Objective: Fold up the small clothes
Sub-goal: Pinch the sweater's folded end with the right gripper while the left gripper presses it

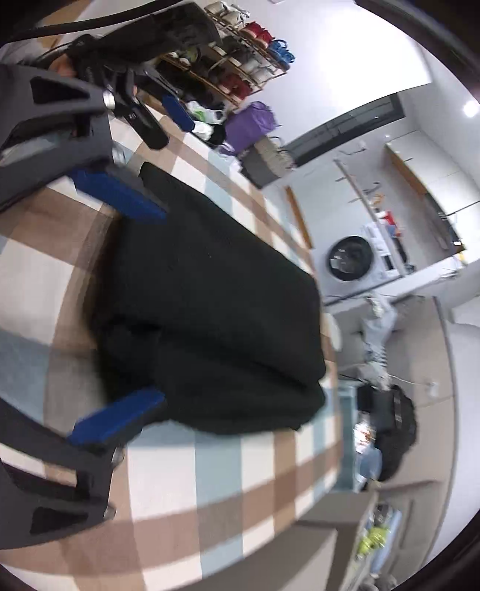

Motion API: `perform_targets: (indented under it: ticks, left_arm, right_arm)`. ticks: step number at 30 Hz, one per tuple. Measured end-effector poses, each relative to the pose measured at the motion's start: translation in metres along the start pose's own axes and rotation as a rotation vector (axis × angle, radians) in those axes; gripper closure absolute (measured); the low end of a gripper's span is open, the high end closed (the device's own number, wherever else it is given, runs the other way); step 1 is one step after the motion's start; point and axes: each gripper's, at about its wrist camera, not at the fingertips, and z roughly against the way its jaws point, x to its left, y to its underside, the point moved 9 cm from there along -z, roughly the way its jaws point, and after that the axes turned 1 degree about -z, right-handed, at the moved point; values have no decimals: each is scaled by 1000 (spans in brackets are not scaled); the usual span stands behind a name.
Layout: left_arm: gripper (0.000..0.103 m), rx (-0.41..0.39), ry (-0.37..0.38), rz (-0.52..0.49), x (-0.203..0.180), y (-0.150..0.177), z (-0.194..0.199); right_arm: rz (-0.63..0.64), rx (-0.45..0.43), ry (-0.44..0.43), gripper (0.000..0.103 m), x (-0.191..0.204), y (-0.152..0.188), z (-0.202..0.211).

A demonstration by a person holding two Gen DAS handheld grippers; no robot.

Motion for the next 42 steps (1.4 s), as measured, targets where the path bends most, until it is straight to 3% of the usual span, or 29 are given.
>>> perform_targets:
  ticks: [2, 3, 5, 6, 7, 10, 14, 16, 20, 23, 31, 33, 36, 38, 40, 42]
  left_arm:
    - [1, 8, -7, 4, 1, 0, 0]
    - [1, 11, -8, 7, 2, 0, 0]
    - [1, 20, -9, 13, 3, 1, -2]
    - [1, 24, -14, 17, 5, 1, -3]
    - [1, 26, -15, 20, 6, 0, -4]
    - [1, 49, -16, 29, 7, -1, -9]
    - [1, 86, 0, 32, 6, 0, -18]
    - [1, 116, 23, 0, -3, 2, -23]
    - [1, 146, 36, -103, -23, 6, -30]
    - [7, 156, 42, -194, -42, 9, -34]
    - [81, 272, 96, -361, -81, 34, -51]
    - [92, 270, 121, -365, -85, 36, -49]
    - [97, 270, 122, -362, -82, 36, -48]
    - [97, 279, 130, -343, -79, 36, -49]
    - [97, 281, 130, -338, -77, 36, -49]
    - [97, 274, 128, -337, -78, 35, -47]
  right_arm:
    - [-31, 41, -23, 33, 0, 1, -16]
    - [-35, 37, -37, 41, 0, 1, -19]
    - [-16, 61, -5, 64, -2, 2, -28]
    - [-21, 76, 4, 93, -4, 2, -32]
    - [-27, 67, -13, 98, -2, 0, -30]
    - [17, -51, -24, 98, 6, -12, -1]
    - [-69, 27, 47, 98, -20, -1, -15]
    - [-101, 49, 26, 98, -24, 2, -19]
    - [-93, 2, -33, 98, -15, -7, -5]
    - [-97, -35, -63, 98, -10, -15, 4]
    - [-105, -43, -97, 98, -4, -17, 9]
    - [-107, -44, -93, 98, -5, -16, 9]
    - [-112, -38, -72, 98, -13, -16, 11]
    - [-119, -48, -45, 93, -24, -14, 21]
    - [-149, -51, -3, 75, -43, -7, 34]
    - [-201, -16, 0, 73, -59, 6, 39]
